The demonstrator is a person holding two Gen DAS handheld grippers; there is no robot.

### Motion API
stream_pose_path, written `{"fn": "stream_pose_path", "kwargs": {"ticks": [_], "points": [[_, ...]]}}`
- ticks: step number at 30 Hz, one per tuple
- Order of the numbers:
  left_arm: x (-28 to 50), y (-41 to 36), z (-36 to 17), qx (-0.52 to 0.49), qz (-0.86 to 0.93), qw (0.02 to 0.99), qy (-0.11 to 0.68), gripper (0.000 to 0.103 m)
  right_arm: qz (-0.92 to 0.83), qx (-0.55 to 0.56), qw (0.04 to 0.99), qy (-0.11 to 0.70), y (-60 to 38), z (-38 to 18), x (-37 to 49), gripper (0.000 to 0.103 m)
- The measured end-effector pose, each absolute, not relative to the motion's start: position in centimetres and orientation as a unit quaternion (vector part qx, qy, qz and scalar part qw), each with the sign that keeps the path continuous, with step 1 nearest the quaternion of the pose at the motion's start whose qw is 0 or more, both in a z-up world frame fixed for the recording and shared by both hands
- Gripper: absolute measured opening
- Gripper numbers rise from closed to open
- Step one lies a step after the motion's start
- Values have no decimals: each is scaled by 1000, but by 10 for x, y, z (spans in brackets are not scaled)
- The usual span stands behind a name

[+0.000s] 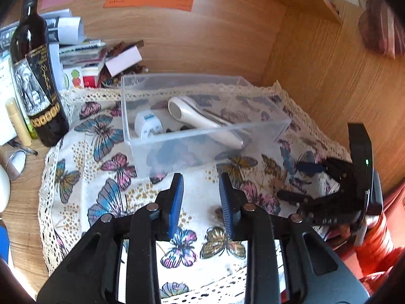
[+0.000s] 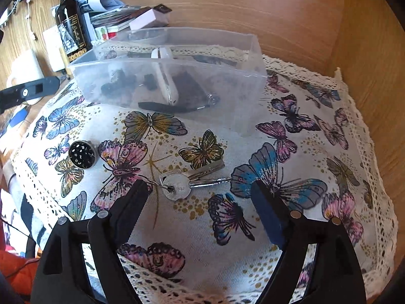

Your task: Organize rigid objects

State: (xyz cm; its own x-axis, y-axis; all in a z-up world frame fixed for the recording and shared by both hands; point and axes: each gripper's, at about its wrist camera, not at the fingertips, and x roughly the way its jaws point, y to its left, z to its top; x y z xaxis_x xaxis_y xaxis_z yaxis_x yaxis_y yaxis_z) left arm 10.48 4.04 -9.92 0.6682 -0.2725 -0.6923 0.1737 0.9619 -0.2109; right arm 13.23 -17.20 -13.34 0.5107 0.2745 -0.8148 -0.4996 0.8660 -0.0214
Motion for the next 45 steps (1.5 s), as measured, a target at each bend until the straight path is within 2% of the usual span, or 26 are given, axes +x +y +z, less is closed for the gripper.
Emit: {"fn": "stream_pose_path", "kwargs": {"ticks": [3, 5, 6, 10, 15, 18, 19, 26, 40, 45], "points": [[103, 36, -112, -64, -133, 899, 413, 35, 230, -133, 850, 454, -171, -143, 141, 80], [102, 32, -120, -65, -143, 892, 424, 44, 241, -127, 853, 445, -173, -144, 140, 74], [102, 29, -122, -63, -145, 890, 428, 45, 243, -127, 854, 442, -172, -144, 140, 61], [102, 12, -129, -51, -161, 883, 438, 55, 247, -126, 857, 435, -173, -143, 138, 59], [109, -10, -145, -11, -155, 875, 458, 56, 238, -122, 864, 427, -171, -138, 134, 59], [113, -16, -149, 3, -142, 877, 460, 42, 235, -114, 873, 412, -176, -128, 129, 59], [113, -17, -149, 8, -139, 878, 457, 35, 233, -110, 876, 407, -178, -124, 128, 59], [110, -14, -139, 2, -132, 889, 438, 34, 227, -80, 902, 357, -189, -88, 124, 59], [123, 26, -61, -24, -89, 938, 333, 34, 230, -52, 934, 267, -179, -26, 144, 59], [142, 35, -48, -25, -72, 946, 314, 34, 227, -47, 939, 254, -169, -19, 162, 59]]}}
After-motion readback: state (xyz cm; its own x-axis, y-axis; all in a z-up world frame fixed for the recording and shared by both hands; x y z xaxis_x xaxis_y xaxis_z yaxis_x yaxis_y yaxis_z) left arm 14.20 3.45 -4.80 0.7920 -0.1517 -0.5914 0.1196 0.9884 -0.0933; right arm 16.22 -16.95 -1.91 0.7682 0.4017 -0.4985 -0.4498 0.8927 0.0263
